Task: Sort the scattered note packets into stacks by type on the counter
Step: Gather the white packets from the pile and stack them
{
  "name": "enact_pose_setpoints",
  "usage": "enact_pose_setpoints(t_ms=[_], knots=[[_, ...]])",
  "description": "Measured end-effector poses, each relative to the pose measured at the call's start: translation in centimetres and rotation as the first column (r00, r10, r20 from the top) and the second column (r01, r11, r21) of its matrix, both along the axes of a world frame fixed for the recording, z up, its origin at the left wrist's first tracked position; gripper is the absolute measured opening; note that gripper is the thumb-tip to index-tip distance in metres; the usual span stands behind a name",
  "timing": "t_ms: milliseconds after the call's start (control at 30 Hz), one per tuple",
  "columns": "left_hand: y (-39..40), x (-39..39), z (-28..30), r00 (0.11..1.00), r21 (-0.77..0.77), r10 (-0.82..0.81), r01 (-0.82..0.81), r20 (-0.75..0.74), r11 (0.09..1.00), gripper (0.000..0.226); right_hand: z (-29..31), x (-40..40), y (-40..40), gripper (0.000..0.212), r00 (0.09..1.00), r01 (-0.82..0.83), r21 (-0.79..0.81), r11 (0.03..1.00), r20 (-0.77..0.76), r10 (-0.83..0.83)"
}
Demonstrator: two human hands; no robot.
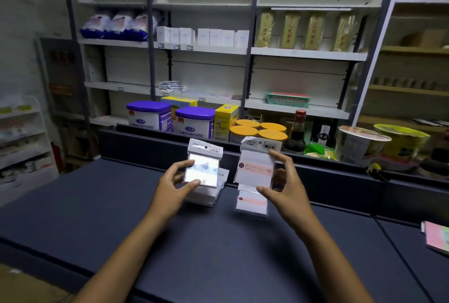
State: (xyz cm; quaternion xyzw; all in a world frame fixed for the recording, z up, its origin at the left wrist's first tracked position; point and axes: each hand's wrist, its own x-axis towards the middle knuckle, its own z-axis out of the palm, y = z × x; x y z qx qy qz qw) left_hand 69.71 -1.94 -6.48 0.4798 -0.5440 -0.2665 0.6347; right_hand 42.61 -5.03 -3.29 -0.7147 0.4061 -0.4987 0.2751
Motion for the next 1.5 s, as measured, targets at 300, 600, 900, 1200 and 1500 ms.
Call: enact_pose_setpoints(t_ms=[300,600,900,1200,1500], knots=[[-4.0,2.0,-1.0,0.988,0.062,-0.081,0.074,0.130,0.995,0.038,-0.2,1.4,-2.4,0.081,0.997,0.076,-0.019,0.997,0.017,-0.076],[-4.1,2.1,-2.0,0.963,0.117,-0.067,0.037,0.260,0.992,0.033,-1.0,1.0,-1.7,0.082,0.993,0.113,-0.003,0.994,-0.026,-0.113],[-4.2,1.9,-3.0,0.873,0.158,0.013,-0.103,0.487,0.982,0.033,-1.2,1.2,-1.7,0.081,0.995,0.086,0.034,0.996,-0.045,-0.084],[-4.2,2.0,-3.3,0.829,0.183,0.019,-0.146,0.559,0.972,0.035,-1.7,0.5,-2.0,0.081,0.993,0.079,0.077,0.994,-0.098,-0.071],[-3.2,2.4,-1.7,0.606,-0.201,0.389,-0.356,0.694,0.913,0.014,-2.2,-0.5,-2.5,0.071,0.986,0.058,0.235,0.970,-0.165,-0.019]])
